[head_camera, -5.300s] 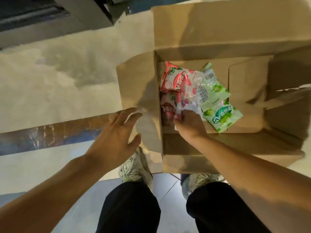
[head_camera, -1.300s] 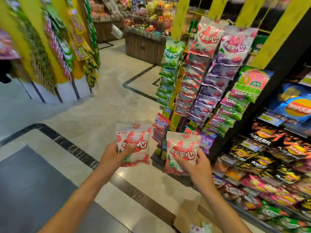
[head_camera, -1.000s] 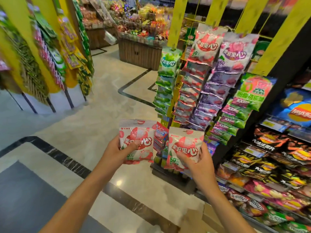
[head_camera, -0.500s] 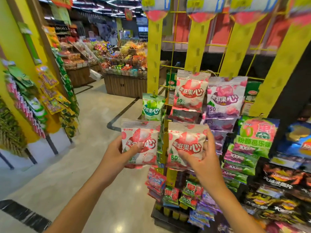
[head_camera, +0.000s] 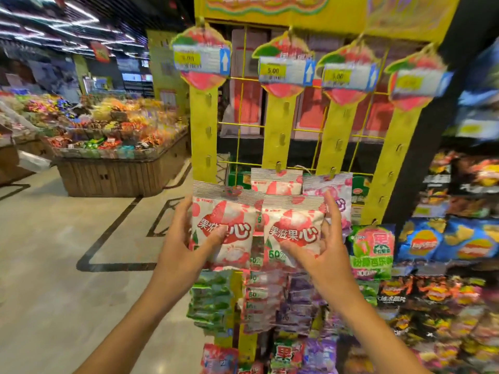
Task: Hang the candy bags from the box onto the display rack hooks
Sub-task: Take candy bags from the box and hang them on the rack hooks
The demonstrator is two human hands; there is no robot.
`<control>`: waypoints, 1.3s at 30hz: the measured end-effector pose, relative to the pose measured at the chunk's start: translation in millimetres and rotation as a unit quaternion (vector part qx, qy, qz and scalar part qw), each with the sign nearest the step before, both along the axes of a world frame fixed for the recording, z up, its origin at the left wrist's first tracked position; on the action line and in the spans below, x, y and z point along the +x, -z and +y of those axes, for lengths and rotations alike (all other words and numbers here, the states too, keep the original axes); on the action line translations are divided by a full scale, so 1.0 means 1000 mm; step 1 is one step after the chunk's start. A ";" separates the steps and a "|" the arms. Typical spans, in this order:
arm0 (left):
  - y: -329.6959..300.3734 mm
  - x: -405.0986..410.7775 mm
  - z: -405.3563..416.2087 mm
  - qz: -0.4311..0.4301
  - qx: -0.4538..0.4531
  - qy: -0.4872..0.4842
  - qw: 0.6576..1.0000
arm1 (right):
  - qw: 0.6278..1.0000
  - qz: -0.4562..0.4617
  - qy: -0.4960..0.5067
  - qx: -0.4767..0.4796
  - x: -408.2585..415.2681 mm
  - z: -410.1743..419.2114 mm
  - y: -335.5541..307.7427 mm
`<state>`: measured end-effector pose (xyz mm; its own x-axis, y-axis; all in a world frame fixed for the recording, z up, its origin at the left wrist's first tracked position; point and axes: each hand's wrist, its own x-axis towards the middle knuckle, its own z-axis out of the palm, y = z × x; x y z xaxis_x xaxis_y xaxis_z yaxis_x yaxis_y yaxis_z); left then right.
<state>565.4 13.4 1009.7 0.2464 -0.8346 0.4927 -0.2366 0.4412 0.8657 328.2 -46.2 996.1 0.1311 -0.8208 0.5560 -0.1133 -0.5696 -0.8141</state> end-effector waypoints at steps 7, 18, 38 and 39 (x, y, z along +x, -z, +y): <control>-0.035 0.013 -0.020 -0.051 -0.094 0.035 0.994 | 0.995 0.017 0.059 -0.075 0.018 -0.018 -0.036; -0.081 0.018 -0.031 -0.119 -0.205 -0.022 0.971 | 0.993 -0.013 0.014 -0.117 0.024 -0.060 -0.108; -0.076 -0.001 -0.054 -0.134 -0.195 -0.044 0.971 | 0.990 0.099 0.062 -0.078 0.027 -0.054 -0.072; -0.076 -0.003 -0.055 -0.132 -0.195 -0.044 0.971 | 0.988 0.095 0.069 -0.096 0.026 -0.051 -0.072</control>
